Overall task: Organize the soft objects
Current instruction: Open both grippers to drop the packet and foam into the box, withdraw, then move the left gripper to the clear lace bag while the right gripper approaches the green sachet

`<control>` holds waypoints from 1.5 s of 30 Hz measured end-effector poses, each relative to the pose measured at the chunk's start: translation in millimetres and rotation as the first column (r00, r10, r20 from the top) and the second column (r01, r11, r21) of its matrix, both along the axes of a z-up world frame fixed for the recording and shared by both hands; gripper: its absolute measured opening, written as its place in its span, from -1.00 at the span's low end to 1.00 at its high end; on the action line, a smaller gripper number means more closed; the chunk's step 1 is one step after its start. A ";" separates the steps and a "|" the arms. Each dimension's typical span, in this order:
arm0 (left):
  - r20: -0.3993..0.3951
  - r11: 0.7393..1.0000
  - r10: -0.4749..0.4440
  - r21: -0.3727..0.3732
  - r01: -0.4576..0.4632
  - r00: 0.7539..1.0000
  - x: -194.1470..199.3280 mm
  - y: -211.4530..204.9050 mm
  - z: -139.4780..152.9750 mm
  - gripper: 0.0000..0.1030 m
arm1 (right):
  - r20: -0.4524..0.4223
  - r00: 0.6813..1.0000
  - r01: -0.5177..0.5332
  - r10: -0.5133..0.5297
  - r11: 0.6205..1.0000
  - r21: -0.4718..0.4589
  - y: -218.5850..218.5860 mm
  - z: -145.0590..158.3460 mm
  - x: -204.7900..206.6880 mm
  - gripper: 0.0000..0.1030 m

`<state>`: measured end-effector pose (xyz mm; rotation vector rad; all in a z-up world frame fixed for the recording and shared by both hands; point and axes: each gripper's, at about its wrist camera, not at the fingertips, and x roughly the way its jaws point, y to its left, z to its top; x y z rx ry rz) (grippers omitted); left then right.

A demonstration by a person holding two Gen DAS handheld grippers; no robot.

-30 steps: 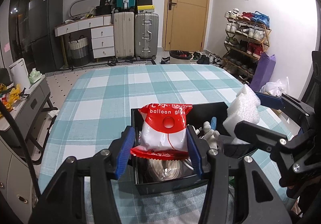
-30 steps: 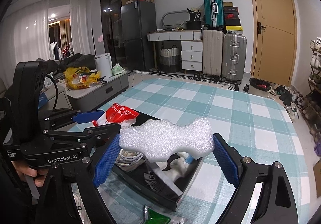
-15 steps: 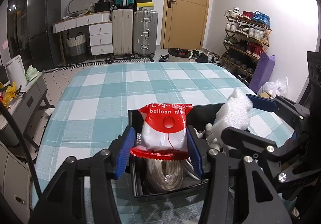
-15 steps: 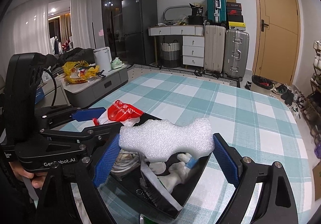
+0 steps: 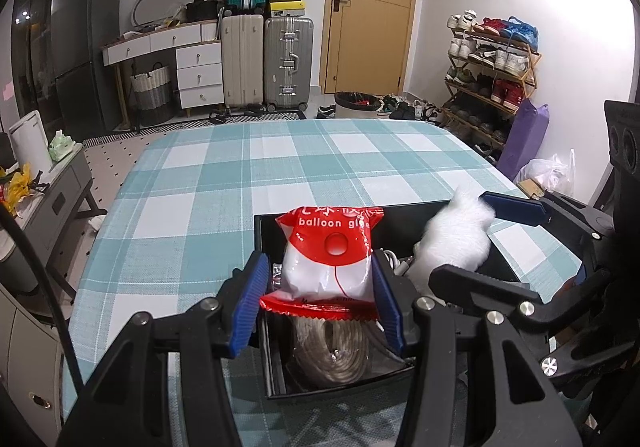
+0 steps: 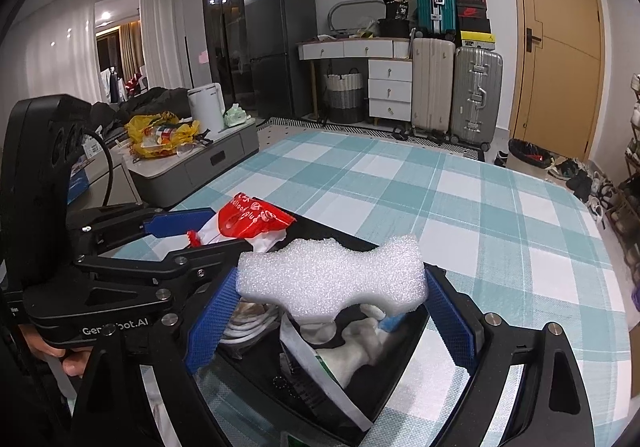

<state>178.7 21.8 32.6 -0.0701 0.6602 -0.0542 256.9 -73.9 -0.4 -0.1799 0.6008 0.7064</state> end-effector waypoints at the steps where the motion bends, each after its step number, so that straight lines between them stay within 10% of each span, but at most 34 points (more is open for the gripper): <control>1: 0.001 1.000 0.000 -0.002 0.000 1.000 -0.6 0.1 0.5 -0.01 | -0.002 1.000 0.000 0.000 1.000 0.001 -0.3 -0.2 0.0 0.80; 11: -0.001 1.000 -0.010 0.012 0.010 1.000 -0.4 -2.3 2.3 0.02 | 0.005 1.000 0.015 -0.015 1.000 0.006 -10.5 2.3 -1.9 0.92; 24: 0.022 0.999 -0.018 0.028 0.017 1.000 -33.7 -4.0 9.5 0.98 | -0.025 0.998 0.051 -0.050 0.998 0.038 -46.6 11.0 -22.8 0.98; 45: 0.003 1.000 0.025 0.016 -0.025 1.000 -115.8 0.3 6.5 1.00 | -0.103 0.992 0.064 -0.067 0.997 -0.031 -67.7 -0.1 -82.7 0.98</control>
